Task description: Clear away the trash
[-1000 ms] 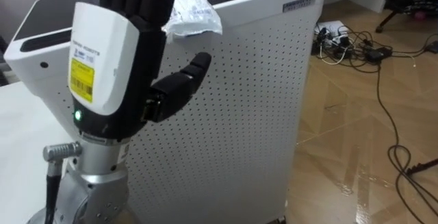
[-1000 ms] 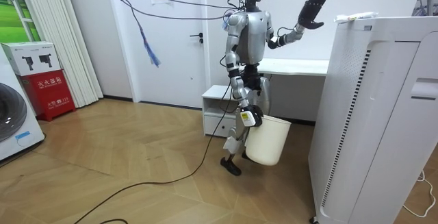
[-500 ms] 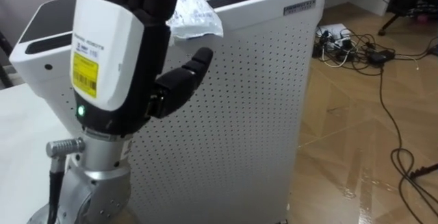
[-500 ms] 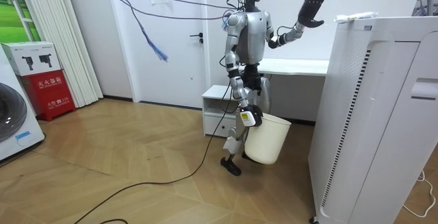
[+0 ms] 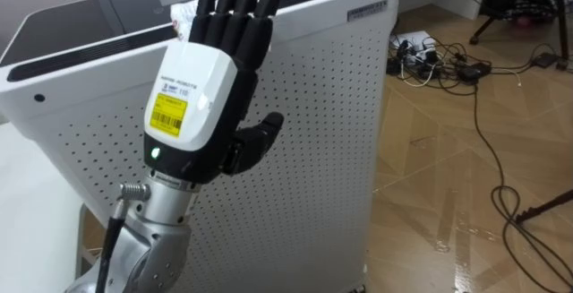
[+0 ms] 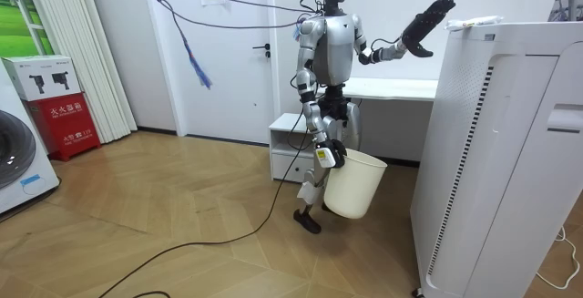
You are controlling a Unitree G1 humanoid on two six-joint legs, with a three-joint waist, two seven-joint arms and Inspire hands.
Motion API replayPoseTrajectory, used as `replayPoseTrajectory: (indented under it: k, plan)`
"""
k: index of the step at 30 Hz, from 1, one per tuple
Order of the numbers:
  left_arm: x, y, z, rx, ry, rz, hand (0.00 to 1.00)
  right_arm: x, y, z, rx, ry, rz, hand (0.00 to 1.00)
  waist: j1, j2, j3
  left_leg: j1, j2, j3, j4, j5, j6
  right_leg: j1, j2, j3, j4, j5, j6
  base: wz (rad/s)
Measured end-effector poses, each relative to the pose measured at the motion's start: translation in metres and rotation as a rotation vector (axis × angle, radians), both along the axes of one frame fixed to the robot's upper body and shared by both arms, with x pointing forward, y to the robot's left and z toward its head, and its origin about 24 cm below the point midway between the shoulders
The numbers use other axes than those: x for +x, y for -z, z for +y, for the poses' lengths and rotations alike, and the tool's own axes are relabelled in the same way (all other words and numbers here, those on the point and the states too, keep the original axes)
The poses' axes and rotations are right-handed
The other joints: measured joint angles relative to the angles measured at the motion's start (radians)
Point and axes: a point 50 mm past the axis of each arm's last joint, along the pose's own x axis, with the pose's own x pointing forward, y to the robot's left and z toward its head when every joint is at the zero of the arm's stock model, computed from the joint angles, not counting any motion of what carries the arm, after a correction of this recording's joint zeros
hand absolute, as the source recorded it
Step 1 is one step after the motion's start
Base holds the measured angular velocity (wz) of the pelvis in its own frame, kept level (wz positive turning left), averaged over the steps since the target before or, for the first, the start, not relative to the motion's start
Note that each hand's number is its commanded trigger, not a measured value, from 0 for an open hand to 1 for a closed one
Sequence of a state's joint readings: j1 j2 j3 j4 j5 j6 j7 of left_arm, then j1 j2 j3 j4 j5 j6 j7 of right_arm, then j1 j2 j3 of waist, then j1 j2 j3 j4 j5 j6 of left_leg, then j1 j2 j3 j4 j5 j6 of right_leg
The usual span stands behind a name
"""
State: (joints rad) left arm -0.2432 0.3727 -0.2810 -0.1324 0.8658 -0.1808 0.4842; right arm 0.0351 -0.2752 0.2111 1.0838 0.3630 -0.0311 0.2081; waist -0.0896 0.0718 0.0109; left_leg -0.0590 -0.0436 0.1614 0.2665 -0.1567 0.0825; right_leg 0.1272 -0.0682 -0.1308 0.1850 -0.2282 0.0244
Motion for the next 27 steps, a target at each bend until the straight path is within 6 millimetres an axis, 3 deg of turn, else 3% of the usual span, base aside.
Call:
replayPoseTrajectory:
  k: [18,27]
  plan:
    - [0.004,0.003,0.001,0.028,-0.005,0.043,0.00,0.003,-0.001,0.000,-0.001,-0.029,-0.002,1.00,0.015,0.006,0.0004,0.000,0.000,0.000,-0.005,0.000,0.000,-0.002,0.000,0.002,-0.001,0.000,0.000,0.00]
    - [0.006,-0.008,0.003,0.021,-0.011,0.001,0.00,0.002,0.000,0.001,0.005,-0.024,0.000,1.00,0.017,0.002,0.0029,0.001,-0.001,0.000,-0.010,0.001,-0.001,-0.003,0.000,0.001,-0.002,0.000,0.000,0.00]
